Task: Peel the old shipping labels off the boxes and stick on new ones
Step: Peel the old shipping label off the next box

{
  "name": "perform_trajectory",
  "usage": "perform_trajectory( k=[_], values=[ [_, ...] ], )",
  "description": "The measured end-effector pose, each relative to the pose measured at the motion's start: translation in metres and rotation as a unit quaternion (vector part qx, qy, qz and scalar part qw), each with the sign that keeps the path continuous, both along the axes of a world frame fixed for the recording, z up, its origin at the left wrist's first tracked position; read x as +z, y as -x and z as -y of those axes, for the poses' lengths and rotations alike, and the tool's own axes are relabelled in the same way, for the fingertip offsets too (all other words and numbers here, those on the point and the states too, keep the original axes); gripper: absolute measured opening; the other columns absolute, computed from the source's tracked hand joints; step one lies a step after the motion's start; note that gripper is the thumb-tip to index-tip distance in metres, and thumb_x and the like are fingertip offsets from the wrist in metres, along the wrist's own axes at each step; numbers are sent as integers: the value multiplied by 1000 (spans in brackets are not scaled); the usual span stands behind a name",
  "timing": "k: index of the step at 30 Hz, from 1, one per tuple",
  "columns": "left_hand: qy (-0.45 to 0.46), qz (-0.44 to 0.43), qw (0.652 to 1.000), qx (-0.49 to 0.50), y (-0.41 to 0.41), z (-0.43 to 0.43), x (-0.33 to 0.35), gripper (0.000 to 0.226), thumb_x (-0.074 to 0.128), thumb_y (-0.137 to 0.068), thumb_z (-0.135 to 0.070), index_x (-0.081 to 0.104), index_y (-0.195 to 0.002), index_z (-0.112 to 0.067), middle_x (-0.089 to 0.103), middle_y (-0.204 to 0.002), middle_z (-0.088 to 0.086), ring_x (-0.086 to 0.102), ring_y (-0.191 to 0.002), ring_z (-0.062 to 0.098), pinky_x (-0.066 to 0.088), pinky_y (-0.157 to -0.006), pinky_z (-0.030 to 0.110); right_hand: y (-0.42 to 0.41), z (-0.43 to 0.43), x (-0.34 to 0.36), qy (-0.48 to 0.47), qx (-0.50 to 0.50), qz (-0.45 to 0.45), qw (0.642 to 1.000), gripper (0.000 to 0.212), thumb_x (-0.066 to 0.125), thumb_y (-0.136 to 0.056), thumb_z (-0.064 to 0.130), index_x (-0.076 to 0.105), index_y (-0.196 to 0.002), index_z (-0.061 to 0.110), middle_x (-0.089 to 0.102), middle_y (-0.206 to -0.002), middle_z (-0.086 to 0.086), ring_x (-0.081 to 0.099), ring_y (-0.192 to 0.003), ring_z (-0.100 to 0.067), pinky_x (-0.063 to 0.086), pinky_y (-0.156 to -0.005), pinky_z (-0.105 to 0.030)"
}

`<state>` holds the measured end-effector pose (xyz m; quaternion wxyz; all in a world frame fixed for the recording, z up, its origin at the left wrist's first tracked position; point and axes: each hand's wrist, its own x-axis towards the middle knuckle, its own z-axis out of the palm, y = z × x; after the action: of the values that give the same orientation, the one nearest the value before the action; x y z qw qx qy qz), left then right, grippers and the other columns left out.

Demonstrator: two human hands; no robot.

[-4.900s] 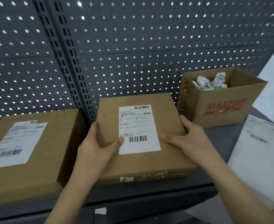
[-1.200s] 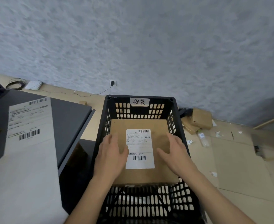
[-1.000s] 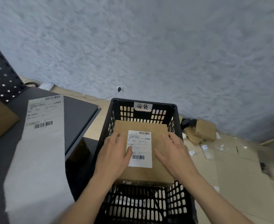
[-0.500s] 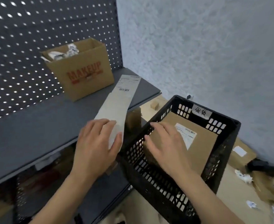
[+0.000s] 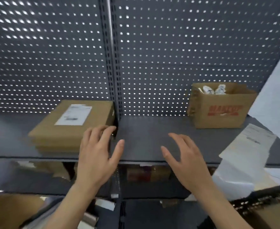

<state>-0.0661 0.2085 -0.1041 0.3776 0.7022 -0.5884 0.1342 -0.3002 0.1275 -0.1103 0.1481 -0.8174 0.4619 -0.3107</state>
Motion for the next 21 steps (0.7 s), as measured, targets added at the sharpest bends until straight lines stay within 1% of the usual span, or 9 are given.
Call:
perform_trajectory(
  k=[3, 5, 8, 10, 13, 15, 17, 19, 21],
  values=[
    [6, -11, 999, 46, -58, -10, 1, 53, 38, -95, -51, 61, -124, -13, 57, -119, 5, 46, -112, 27, 40, -94, 43, -63, 9, 7, 3, 35, -1, 999, 61, 40, -93, 63, 42, -144, 30, 45, -138, 12, 42, -126, -8, 41, -105, -38],
    [7, -22, 998, 61, -88, -12, 0, 53, 37, -95, -51, 60, -126, -14, 56, -123, 4, 43, -115, 25, 39, -97, 42, -100, 15, 8, -4, 51, -9, 999, 61, 41, -94, 62, 40, -145, 30, 45, -138, 11, 42, -125, -9, 41, -105, -38],
    [11, -35, 996, 76, -125, -10, -2, 54, 36, -95, -52, 58, -128, -15, 55, -124, 4, 41, -116, 24, 36, -96, 39, -145, 23, 8, -12, 57, -19, 998, 60, 42, -95, 61, 38, -146, 29, 46, -139, 7, 44, -126, -12, 41, -105, -39],
    [2, -47, 994, 99, -148, -7, -5, 57, 36, -94, -55, 58, -129, -17, 55, -126, 5, 40, -119, 26, 37, -97, 43, -169, 28, 7, -22, 65, -27, 997, 60, 42, -96, 60, 38, -147, 28, 46, -141, 5, 44, -127, -14, 40, -106, -39],
    [-45, -28, 986, 155, -182, 1, -12, 62, 32, -91, -63, 59, -127, -21, 52, -132, 8, 38, -126, 33, 35, -105, 52, -200, 35, 8, -40, 69, -53, 995, 61, 43, -96, 59, 35, -148, 28, 51, -138, 0, 46, -125, -20, 40, -105, -42],
    [-94, -6, 974, 206, -201, 5, -17, 64, 31, -87, -68, 59, -125, -25, 49, -135, 12, 36, -129, 38, 27, -110, 56, -217, 41, 7, -49, 70, -90, 992, 63, 40, -96, 62, 31, -149, 30, 57, -125, -1, 50, -119, -24, 41, -102, -45],
    [-155, -14, 957, 244, -214, 8, -21, 67, 30, -83, -75, 57, -125, -30, 44, -140, 15, 34, -132, 41, 22, -113, 59, -232, 47, 4, -70, 80, -127, 986, 69, 37, -93, 68, 24, -151, 33, 61, -113, 1, 53, -113, -26, 42, -101, -48],
    [-202, -44, 944, 257, -219, 8, -23, 74, 26, -78, -81, 52, -128, -32, 44, -140, 15, 40, -126, 43, 30, -108, 57, -241, 50, -2, -105, 94, -135, 981, 72, 36, -92, 70, 20, -153, 35, 62, -117, 1, 52, -116, -27, 40, -104, -49],
    [-210, -74, 942, 252, -219, 8, -24, 77, 29, -77, -81, 47, -131, -30, 48, -137, 14, 46, -119, 42, 41, -96, 53, -245, 52, -4, -130, 99, -126, 979, 73, 38, -92, 69, 21, -154, 35, 61, -123, 1, 51, -122, -28, 38, -107, -49]
  ],
)
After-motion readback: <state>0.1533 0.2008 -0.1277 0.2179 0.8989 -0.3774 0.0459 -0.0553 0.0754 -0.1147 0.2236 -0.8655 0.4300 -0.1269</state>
